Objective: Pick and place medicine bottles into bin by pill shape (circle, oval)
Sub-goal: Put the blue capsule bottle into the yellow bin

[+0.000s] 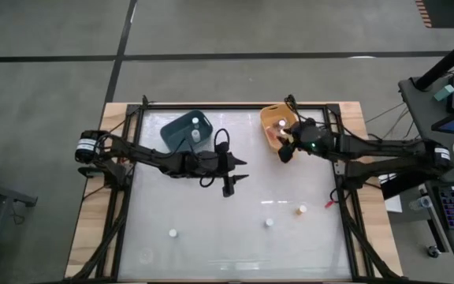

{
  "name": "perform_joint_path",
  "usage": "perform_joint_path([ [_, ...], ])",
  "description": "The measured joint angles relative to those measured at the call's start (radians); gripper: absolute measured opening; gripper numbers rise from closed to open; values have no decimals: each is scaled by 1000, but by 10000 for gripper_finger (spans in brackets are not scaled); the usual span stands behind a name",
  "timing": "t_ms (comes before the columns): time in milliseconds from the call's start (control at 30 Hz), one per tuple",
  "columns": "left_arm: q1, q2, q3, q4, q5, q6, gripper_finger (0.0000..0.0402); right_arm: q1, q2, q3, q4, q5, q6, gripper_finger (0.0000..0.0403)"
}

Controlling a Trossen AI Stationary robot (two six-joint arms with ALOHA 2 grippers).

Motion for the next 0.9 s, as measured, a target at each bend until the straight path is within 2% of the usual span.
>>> perform_joint_path([
  [200,-42,0,22,-198,21,-151,195,110,-36,0,66,0,-78,177],
  [500,-120,-2,154,-744,84,-418,195,169,-57,0,295,-1,-300,178],
  [733,-161,-7,348,-1230,242,-450,195,169,-57,-1,326,1,-383,178],
  [900,-268,-12,407,-1430,275,-475,195,169,-57,-1,321,1,-405,178],
])
